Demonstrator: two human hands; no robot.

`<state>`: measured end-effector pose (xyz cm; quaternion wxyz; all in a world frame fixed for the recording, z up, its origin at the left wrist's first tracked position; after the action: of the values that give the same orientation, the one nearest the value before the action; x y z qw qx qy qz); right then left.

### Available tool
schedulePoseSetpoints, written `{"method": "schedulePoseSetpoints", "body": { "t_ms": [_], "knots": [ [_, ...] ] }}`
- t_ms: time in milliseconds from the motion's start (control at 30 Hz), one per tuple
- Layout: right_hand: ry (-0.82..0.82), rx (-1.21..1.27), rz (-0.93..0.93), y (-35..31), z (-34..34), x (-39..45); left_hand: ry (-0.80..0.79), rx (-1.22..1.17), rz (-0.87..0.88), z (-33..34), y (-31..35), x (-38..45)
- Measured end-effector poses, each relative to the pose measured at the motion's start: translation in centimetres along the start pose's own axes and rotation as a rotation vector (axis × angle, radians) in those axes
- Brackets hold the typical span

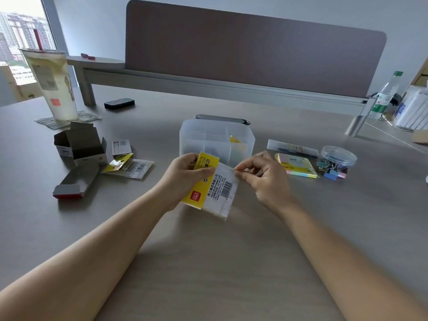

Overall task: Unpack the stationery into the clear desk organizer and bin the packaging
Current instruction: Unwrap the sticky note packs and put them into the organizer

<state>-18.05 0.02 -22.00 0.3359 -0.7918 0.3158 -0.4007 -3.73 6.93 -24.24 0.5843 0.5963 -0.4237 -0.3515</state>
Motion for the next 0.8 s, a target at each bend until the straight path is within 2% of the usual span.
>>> {"method": "schedulePoseSetpoints", "body": {
  "t_ms": [67,167,300,533,800],
  "knots": [
    [-0.001,0.048,0.030,0.1,-0.3,0.2,0.020,-0.005,0.002,-0.4,0.1,0.1],
    [-0.086,0.174,0.108,0.5,0.0,0.1,0.048,-0.044,0.010,-0.8,0.2,0.1],
    [-0.166,0.214,0.147,0.5,0.8,-0.2,0.092,-0.041,0.051,-0.6,0.3,-0.1],
    [-0.043,0.085,0.187,0.4,1.2,0.0,0.155,0.005,0.154,0.4,1.0,-0.5],
    [-0.106,0.249,0.239,0.5,1.4,0.0,0.161,-0.013,0.147,-0.3,1.0,-0.4]
  ]
}}
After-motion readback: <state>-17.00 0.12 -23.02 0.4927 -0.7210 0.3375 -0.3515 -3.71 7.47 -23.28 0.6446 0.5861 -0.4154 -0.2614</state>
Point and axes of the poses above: each hand's wrist, its own x-axis towards the middle knuckle, its own z-axis out of the palm, y = z × x, the point moved 5 cm from there along x, towards the middle knuckle, and after that the axes turned 2 degrees about z, right-handed, at the moved point
